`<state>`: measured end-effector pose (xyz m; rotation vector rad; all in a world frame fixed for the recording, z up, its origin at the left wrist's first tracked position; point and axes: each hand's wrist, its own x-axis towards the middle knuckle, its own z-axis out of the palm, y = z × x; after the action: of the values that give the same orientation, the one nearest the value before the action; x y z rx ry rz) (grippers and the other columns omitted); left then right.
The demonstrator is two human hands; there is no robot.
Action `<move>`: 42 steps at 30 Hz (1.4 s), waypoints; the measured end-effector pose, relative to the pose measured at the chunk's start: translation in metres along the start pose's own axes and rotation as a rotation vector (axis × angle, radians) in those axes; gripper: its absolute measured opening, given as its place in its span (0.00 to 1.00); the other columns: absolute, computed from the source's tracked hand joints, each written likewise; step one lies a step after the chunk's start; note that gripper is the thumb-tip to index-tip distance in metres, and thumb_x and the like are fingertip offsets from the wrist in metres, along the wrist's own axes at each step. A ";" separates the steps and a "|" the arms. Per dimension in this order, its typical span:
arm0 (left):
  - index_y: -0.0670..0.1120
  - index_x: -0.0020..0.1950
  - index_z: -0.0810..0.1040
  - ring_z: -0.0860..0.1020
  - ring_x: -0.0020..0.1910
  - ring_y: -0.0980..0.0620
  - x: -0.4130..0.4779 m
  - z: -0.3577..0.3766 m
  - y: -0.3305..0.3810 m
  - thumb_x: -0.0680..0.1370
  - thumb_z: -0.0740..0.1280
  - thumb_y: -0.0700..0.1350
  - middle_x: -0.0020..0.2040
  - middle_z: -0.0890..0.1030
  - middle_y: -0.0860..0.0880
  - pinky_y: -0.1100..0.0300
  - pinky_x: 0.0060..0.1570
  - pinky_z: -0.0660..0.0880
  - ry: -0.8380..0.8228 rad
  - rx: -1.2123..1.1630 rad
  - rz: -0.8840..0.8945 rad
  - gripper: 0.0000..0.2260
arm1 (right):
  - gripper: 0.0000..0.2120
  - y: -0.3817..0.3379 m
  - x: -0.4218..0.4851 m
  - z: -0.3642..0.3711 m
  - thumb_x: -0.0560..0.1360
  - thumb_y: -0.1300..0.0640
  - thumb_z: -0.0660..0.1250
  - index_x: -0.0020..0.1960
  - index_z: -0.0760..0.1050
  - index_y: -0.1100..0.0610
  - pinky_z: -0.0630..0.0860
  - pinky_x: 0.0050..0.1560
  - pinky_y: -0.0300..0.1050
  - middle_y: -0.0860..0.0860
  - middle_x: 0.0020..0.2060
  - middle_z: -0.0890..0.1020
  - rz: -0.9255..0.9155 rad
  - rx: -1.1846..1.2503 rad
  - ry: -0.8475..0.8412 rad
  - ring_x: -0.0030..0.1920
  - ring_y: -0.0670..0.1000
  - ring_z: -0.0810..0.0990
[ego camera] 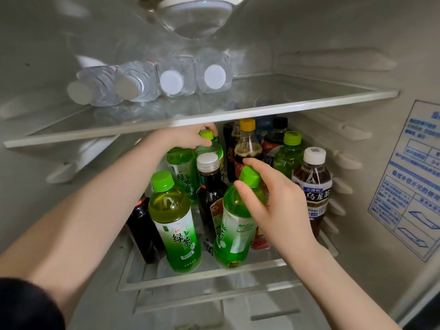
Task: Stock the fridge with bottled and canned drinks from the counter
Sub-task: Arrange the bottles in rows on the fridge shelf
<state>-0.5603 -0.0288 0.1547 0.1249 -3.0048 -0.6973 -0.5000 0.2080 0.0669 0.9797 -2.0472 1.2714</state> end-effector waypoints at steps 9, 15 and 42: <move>0.43 0.65 0.72 0.72 0.41 0.59 0.006 0.000 -0.002 0.76 0.69 0.40 0.52 0.74 0.50 0.77 0.43 0.69 0.049 0.126 0.084 0.19 | 0.20 0.001 0.001 0.000 0.75 0.49 0.66 0.65 0.74 0.54 0.79 0.47 0.48 0.49 0.50 0.83 0.024 -0.003 -0.015 0.48 0.48 0.81; 0.42 0.65 0.71 0.73 0.57 0.47 0.009 0.000 -0.006 0.69 0.75 0.36 0.63 0.73 0.43 0.53 0.60 0.72 -0.002 0.163 0.103 0.26 | 0.20 0.001 0.001 0.000 0.75 0.49 0.66 0.65 0.74 0.55 0.79 0.48 0.48 0.49 0.51 0.82 0.021 -0.006 -0.013 0.50 0.48 0.81; 0.47 0.65 0.71 0.70 0.54 0.52 0.018 0.003 -0.017 0.69 0.76 0.38 0.63 0.73 0.46 0.58 0.52 0.70 0.077 0.251 0.119 0.27 | 0.19 -0.003 0.002 0.003 0.75 0.48 0.65 0.64 0.74 0.54 0.77 0.48 0.41 0.49 0.51 0.82 0.025 -0.067 -0.006 0.49 0.47 0.80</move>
<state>-0.5771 -0.0443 0.1454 -0.0166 -2.9820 -0.2956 -0.4991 0.2044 0.0684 0.9313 -2.0990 1.2064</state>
